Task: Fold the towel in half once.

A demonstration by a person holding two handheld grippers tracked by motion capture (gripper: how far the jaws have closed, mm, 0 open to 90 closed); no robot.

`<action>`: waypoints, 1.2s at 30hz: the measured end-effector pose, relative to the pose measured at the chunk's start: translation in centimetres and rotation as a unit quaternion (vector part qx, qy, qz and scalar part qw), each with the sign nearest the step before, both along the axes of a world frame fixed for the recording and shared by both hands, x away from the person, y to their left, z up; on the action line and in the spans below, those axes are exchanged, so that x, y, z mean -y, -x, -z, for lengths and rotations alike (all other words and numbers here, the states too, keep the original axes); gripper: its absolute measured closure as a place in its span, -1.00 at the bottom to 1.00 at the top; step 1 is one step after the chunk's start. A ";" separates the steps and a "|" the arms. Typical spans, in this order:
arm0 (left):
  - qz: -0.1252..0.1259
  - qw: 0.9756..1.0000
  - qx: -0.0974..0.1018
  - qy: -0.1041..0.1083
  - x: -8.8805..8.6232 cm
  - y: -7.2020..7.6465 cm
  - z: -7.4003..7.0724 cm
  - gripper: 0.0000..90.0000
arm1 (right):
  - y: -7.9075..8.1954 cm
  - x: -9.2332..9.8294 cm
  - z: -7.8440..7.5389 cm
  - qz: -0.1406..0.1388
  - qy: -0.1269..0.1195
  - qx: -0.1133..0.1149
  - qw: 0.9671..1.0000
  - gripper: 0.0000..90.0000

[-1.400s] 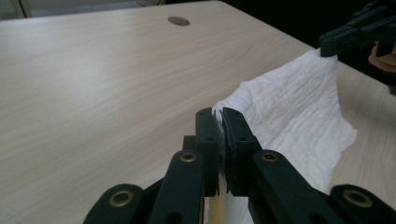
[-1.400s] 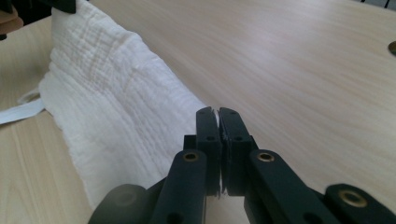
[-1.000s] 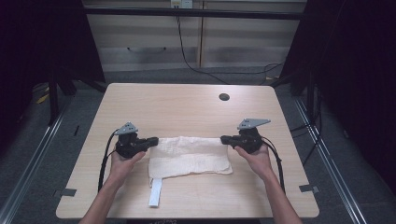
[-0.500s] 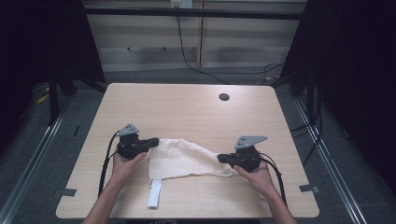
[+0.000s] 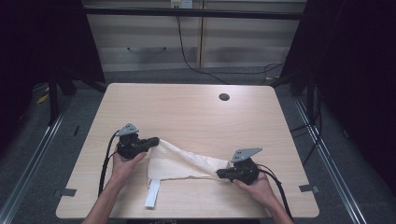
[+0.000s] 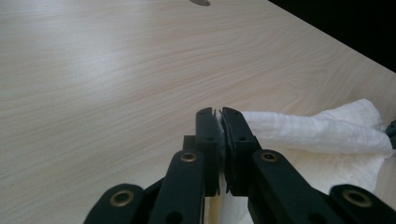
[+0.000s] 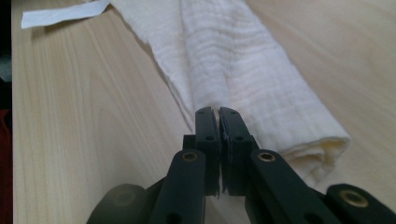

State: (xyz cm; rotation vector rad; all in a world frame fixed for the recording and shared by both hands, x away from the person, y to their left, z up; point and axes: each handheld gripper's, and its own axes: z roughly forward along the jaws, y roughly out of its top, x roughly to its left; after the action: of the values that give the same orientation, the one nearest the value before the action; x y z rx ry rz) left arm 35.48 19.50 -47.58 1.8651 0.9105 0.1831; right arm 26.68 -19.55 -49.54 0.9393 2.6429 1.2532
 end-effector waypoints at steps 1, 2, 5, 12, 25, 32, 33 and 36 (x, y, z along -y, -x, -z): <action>0.002 1.000 0.000 -0.002 0.0 0.0 0.0 0.92 | 0.1 -0.1 0.3 -0.001 0.003 -0.009 1.000 0.94; 0.003 1.000 0.001 -0.004 0.1 0.0 0.0 0.91 | 0.0 -0.2 0.5 0.003 0.003 -0.014 1.000 0.95; 0.004 1.000 0.001 0.003 0.1 0.1 -0.2 0.91 | -0.2 -0.2 0.5 0.009 -0.001 -0.025 1.000 0.96; 0.011 1.000 0.016 0.013 0.6 0.3 -1.1 0.91 | -1.2 -0.2 0.3 0.029 0.026 -0.012 0.999 0.96; 0.068 0.996 0.056 -0.004 2.7 2.4 -3.1 0.91 | -3.5 0.9 0.2 0.085 0.039 -0.016 0.995 0.96; 0.113 0.990 0.066 -0.052 2.8 5.2 -2.7 0.90 | -3.5 1.0 0.3 0.089 0.033 -0.018 0.995 0.96; 0.116 0.989 0.065 -0.059 2.8 5.5 -2.5 0.90 | -3.5 1.1 0.3 0.088 0.029 -0.017 0.996 0.96; 0.131 0.987 0.059 -0.076 2.6 6.6 -1.7 0.90 | -3.4 1.0 0.3 0.090 0.031 -0.016 0.995 0.96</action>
State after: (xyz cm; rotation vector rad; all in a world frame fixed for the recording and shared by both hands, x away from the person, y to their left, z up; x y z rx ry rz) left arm 28.90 16.88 -45.83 2.0721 0.5761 0.2038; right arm 30.11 -20.59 -49.87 1.1655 2.5366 1.1201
